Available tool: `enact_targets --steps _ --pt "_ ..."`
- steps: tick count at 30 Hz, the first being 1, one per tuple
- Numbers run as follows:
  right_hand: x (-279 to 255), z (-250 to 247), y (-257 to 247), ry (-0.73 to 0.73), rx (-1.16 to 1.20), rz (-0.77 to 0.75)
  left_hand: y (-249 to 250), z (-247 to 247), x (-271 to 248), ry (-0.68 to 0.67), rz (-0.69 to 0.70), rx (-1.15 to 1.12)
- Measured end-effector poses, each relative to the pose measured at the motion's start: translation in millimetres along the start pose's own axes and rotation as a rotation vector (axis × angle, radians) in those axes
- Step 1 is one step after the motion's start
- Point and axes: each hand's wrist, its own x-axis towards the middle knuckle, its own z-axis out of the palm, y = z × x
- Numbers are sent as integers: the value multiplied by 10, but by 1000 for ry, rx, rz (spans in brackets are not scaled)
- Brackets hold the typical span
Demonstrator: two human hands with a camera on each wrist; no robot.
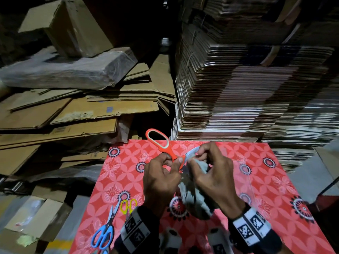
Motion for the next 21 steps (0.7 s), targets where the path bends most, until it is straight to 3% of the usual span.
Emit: enact_targets --steps 4,9,12,16,21 --pt "191 -131 175 111 45 96 20 -10 -21 -25 -10 -45" --pt "188 -184 170 -14 115 96 46 -67 33 -38 -110 -218" --pt "237 -283 253 -6 244 185 -33 -127 79 -49 -123 -229" --pt "191 -275 221 -100 240 161 -83 -111 83 -59 -125 -225" --pt "158 -228 149 -53 322 179 -89 -57 61 -78 -118 -245"
